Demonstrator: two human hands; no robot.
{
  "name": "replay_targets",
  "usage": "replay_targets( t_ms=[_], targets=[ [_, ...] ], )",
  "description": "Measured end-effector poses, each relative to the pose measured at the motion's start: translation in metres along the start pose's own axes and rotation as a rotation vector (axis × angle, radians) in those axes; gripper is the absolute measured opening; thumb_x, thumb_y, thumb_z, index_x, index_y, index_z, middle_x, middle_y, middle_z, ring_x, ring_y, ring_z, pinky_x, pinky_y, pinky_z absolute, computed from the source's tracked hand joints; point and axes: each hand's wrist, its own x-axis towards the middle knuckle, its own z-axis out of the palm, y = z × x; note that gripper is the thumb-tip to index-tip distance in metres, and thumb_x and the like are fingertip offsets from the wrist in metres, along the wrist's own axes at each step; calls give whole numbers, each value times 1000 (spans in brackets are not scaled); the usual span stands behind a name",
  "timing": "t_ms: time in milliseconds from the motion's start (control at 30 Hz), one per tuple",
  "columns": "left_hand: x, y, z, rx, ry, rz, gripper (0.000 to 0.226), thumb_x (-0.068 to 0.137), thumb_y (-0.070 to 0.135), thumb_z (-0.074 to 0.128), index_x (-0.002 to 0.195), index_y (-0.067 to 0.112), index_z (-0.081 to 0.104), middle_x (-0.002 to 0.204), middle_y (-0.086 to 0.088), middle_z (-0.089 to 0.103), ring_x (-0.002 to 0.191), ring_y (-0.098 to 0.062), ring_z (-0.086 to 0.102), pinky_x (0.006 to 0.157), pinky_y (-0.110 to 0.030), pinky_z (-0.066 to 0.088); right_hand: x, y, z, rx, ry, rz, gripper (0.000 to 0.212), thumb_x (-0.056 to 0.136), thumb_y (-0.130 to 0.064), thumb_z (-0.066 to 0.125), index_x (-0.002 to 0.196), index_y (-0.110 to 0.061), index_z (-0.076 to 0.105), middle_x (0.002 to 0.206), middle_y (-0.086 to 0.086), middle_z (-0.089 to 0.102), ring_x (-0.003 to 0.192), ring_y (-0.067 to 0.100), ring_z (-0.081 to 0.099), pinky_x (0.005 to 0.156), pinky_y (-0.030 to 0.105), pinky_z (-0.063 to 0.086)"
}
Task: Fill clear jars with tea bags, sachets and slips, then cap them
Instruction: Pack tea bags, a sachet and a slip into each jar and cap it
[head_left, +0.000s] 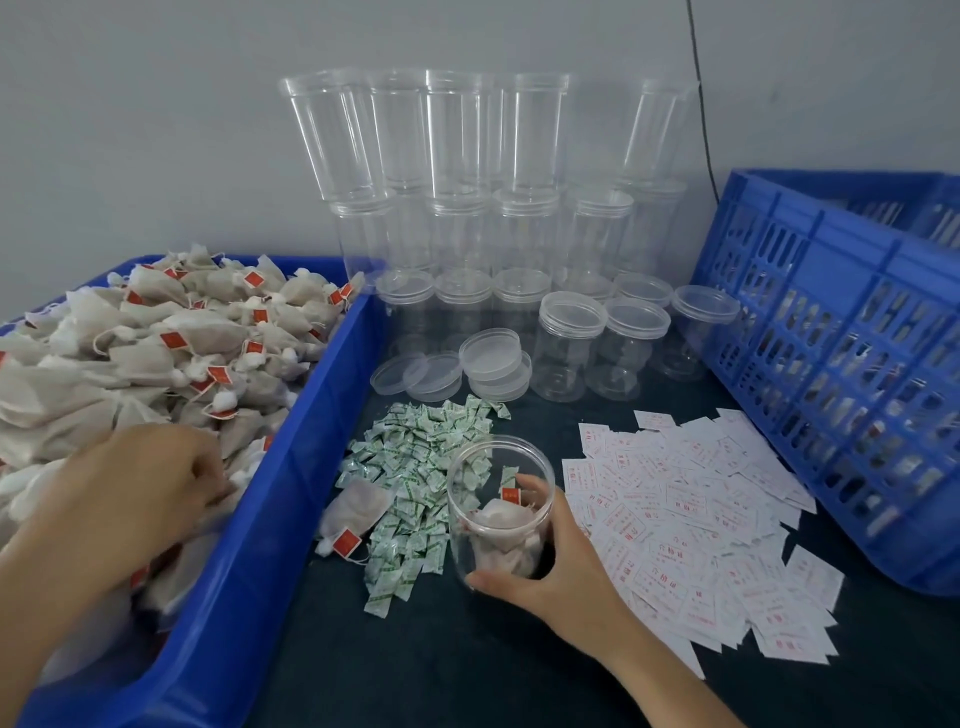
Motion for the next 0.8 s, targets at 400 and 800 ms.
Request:
replay_targets(
  t_ms=[400,800],
  targets=[
    [-18,110,-78,-512,436,73,19,95,38,46,82,25,44,71,4,55,59,-16,55,53,-39,51,2,9,4,-98,41,-48,86,58,-68,86,127,-64,34,129,-34,53,120,-10,52,90,-1,37],
    [-29,220,-66,-1173,-166,78,11,86,16,65,82,12,56,82,-6,66,63,-14,66,56,-29,57,2,6,0,-85,37,-53,80,61,-60,89,123,-64,39,125,-31,57,116,-9,55,88,0,39]
  ],
)
